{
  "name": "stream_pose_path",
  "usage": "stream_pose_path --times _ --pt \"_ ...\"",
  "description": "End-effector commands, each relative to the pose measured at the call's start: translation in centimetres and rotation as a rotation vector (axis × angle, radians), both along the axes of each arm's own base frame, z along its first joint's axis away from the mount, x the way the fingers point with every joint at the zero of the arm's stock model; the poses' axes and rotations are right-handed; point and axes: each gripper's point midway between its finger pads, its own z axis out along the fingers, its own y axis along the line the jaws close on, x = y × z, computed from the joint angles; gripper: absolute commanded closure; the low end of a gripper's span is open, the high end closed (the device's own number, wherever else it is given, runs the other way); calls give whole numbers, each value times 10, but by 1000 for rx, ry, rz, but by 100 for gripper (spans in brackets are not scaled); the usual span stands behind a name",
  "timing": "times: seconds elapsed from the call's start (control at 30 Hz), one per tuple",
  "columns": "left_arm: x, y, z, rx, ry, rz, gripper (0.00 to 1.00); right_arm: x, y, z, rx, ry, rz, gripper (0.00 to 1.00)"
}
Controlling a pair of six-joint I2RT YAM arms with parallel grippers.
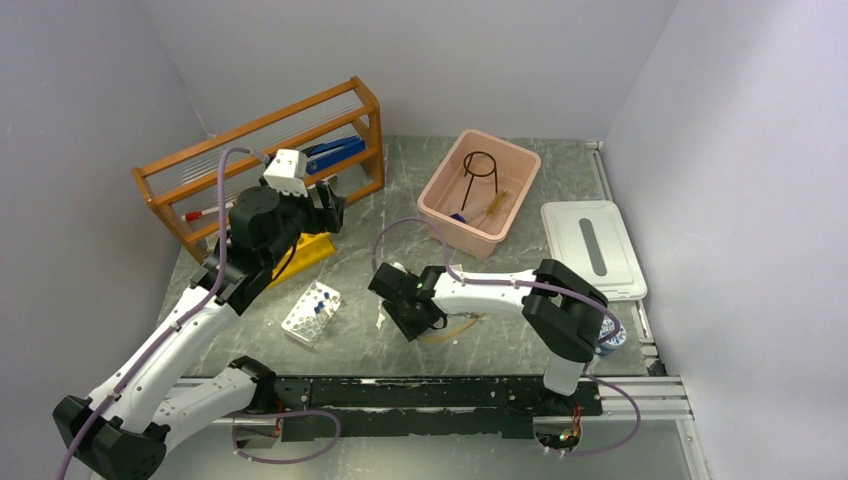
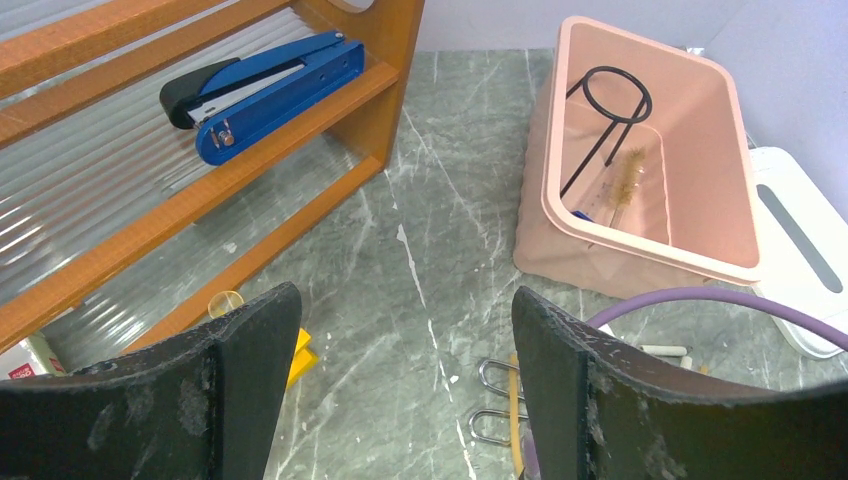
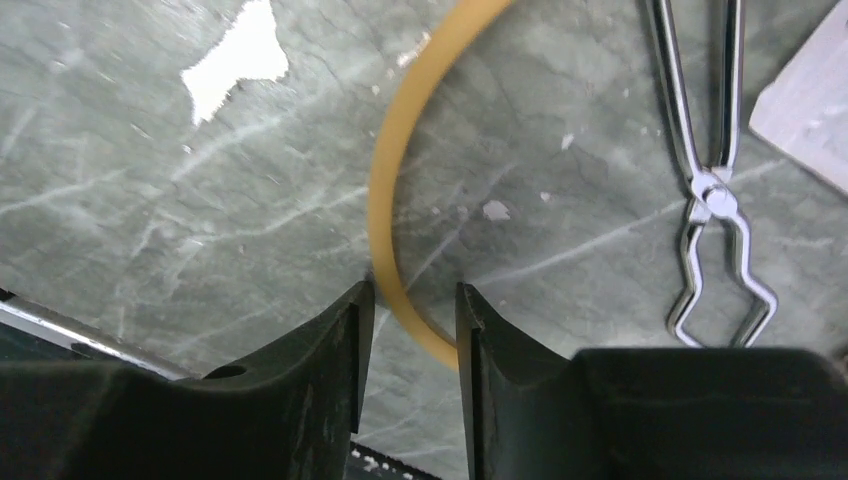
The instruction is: Organize the chemistry lab equipment
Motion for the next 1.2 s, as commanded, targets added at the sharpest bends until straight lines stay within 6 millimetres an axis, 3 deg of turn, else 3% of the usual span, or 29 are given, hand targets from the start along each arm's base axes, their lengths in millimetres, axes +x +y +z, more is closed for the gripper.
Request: stream_pose_path --times 0.0,0.13,0.23,0.33,0.5,0.57,0.87,1.07,1.17 --pt "3 1 6 -4 -32 6 19 -2 4 -5 -23 -10 39 64" --pt "4 1 5 -3 -27 6 19 -4 3 -14 -39 4 51 77" --pt "4 1 4 0 -25 7 19 0 1 -17 -59 -15 43 100" --pt "6 6 3 10 -23 33 19 17 3 3 -53 -104 0 100" --pt "7 16 2 14 -15 94 19 34 31 75 155 -231 16 100" --pt "7 17 3 13 -18 95 19 48 33 109 215 -317 -39 100" --pt "8 17 0 15 -11 96 19 98 17 253 435 -607 -256 100" --pt "9 17 0 13 -12 97 19 130 -9 342 558 -794 -360 100" --pt "9 16 0 15 -8 92 19 151 -29 377 594 -882 -418 100"
